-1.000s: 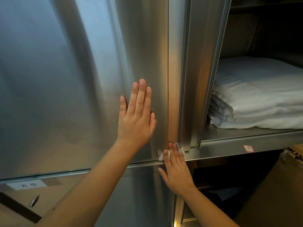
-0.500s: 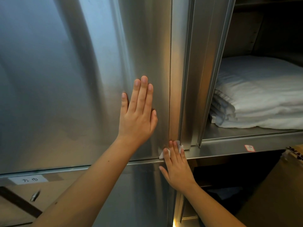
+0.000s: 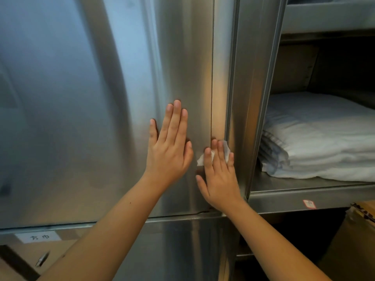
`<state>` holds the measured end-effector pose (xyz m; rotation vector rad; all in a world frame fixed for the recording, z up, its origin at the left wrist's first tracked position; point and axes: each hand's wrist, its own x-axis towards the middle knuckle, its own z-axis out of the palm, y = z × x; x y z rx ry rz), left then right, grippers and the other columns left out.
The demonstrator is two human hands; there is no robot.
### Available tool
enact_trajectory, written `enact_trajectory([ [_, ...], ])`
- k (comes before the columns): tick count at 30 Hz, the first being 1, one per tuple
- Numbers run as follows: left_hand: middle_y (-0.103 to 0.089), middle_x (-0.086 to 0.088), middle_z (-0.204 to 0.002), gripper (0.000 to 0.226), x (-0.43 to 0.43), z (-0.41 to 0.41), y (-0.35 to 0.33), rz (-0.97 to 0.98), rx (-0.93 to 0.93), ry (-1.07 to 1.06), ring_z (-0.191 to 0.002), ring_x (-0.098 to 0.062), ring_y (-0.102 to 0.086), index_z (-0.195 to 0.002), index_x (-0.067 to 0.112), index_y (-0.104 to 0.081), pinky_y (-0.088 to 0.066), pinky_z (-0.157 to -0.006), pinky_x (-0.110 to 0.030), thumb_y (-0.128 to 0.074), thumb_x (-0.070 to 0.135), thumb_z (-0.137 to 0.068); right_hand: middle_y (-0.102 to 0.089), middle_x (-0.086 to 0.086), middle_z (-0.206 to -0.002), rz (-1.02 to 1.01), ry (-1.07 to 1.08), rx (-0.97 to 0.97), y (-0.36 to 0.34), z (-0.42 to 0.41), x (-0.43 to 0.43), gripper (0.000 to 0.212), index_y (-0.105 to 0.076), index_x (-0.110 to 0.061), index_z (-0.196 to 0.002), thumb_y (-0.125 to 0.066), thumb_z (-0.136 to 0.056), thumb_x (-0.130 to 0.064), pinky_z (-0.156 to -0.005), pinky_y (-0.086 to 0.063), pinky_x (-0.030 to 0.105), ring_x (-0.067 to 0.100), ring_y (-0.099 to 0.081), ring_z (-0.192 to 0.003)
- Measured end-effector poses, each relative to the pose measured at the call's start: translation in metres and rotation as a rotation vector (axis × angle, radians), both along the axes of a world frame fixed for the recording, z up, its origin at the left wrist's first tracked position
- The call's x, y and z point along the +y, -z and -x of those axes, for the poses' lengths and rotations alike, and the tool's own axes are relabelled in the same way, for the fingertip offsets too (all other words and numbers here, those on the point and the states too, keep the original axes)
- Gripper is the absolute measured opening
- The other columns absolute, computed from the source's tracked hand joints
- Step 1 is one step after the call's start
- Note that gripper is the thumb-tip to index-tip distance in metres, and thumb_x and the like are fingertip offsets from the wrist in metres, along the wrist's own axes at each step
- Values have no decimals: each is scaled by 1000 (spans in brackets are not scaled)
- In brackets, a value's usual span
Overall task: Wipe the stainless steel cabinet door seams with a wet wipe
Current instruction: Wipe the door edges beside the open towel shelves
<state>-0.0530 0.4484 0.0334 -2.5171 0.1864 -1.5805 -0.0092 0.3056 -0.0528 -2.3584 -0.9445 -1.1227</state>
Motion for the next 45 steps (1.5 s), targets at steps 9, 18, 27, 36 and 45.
enact_trajectory([
  [9, -23, -15, -150, 59, 6, -10, -69, -116, -137, -13, -139, -27, -22, -143, 2, -25, -9, -110, -52, -35, 25, -89, -6, 24, -149, -33, -20, -206, -87, -9, 2, 78, 8, -6, -146, -37, -89, -33, -114, -1, 49, 35, -6, -140],
  [18, -28, -16, -149, 59, 8, -14, -138, -98, -236, -50, -138, -28, -25, -142, 1, -30, -4, -110, -48, -35, 25, -89, -14, 28, -148, -85, -45, -277, -187, -14, 3, 63, -15, -1, -140, -36, -89, -33, -113, -6, 50, 39, -11, -139],
  [27, -17, -11, -153, 62, 0, -13, -204, -20, -199, 1, -142, -23, -12, -145, 4, -22, 1, -110, -46, -24, 30, -88, -1, 20, -152, -47, -3, -306, -249, -21, 4, 68, -1, -8, -142, -37, -92, -36, -113, 4, 44, 33, 1, -142],
  [36, 0, -5, -156, 62, 3, -21, -259, -9, -208, -35, -143, -17, 3, -148, 10, -8, 5, -111, -46, -31, 27, -93, 13, 15, -154, -56, 14, -324, -324, -26, 7, 70, 17, -16, -139, -31, -93, -37, -111, 15, 37, 24, 15, -142],
  [45, -1, -5, -156, 66, 5, -27, -298, -23, -246, -7, -143, -17, 2, -147, 10, -10, 1, -112, -47, -12, 37, -88, 15, 11, -155, -72, 67, -372, -388, -32, 10, 72, 15, -16, -145, -33, -96, -40, -112, 11, 39, 23, 14, -143],
])
